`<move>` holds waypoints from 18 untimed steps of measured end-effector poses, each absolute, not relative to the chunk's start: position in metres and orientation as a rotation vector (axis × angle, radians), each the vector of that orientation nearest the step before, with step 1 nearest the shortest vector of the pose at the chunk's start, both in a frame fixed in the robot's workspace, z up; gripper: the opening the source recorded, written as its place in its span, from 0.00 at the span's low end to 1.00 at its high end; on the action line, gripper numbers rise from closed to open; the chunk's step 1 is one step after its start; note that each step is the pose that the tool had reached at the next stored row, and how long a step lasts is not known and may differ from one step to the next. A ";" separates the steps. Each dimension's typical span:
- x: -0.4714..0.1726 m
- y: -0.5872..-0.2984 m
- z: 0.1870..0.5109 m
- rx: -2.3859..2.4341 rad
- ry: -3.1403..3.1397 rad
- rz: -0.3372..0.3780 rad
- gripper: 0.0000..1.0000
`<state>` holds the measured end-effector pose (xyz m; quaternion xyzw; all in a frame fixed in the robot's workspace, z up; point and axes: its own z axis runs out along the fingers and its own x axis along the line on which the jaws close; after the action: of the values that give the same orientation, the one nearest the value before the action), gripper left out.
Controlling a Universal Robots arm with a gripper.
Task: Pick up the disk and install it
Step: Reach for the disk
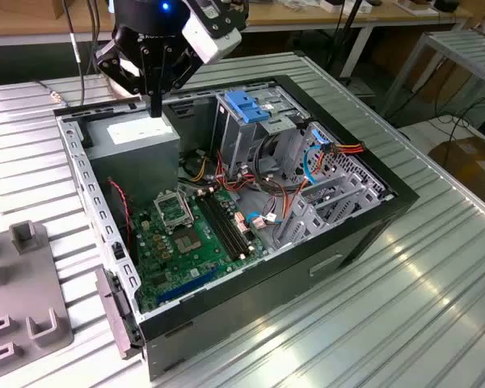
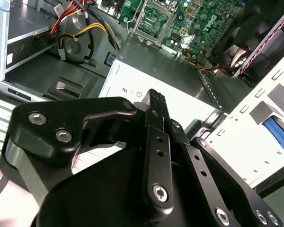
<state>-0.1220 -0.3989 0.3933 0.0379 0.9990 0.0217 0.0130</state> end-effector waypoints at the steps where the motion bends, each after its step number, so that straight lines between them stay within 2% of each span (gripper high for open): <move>1: -0.122 -0.399 0.393 0.118 3.112 0.068 0.10; 18: -0.131 -0.399 0.393 0.118 3.112 0.068 0.10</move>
<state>-0.1307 -0.3989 0.3933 0.0378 0.9990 0.0217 0.0131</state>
